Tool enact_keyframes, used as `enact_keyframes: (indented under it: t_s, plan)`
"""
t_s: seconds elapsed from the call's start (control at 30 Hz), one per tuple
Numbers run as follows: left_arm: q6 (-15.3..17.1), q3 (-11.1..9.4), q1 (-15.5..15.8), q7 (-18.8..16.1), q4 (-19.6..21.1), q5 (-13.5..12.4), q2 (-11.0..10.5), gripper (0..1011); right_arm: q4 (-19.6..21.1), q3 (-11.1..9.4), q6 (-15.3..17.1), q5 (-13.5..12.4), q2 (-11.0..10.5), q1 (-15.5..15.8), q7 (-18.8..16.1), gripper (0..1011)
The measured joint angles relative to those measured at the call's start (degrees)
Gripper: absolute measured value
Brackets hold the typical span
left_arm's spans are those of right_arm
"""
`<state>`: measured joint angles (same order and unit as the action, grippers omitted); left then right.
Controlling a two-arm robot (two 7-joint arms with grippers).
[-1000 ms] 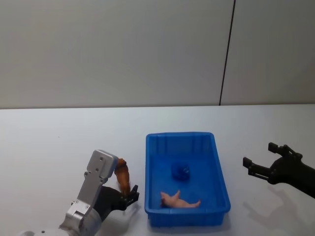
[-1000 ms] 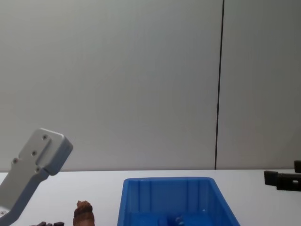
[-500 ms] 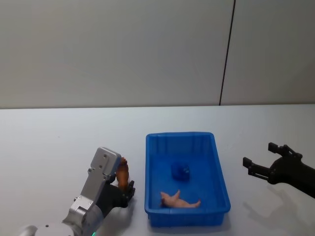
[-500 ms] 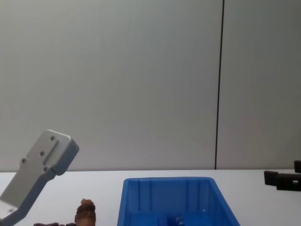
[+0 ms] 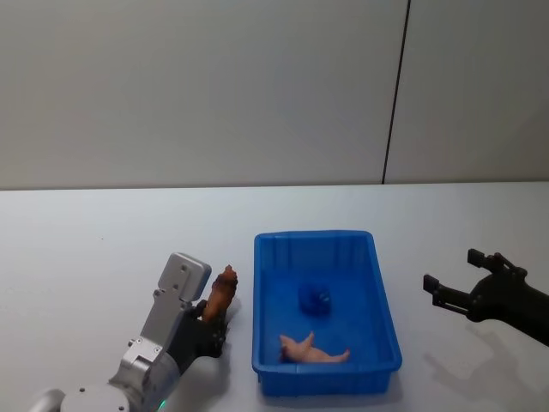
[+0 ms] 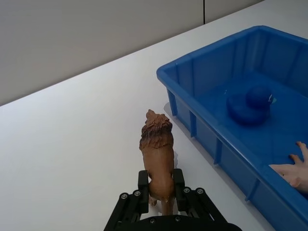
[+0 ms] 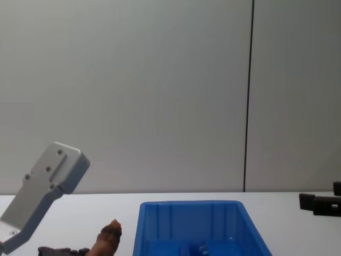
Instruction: Pick up the two dolls from the table and place them into the box.
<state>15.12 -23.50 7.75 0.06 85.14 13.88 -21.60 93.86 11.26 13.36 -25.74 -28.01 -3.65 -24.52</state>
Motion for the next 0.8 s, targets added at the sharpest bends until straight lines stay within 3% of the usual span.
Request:
enact_keyframes:
  t_s: [0.57,0.8]
  plan:
    - [-3.23,2.17,0.33,-1.24,4.37,-0.99,-1.22,306,0.00,0.00,0.00,0.00,0.00,0.00,0.00,1001]
    - [-4.58,2.64,1.46,0.23,5.86,-1.74,-0.95,306,0.00,0.00,0.00,0.00,0.00,0.00,0.00,1001]
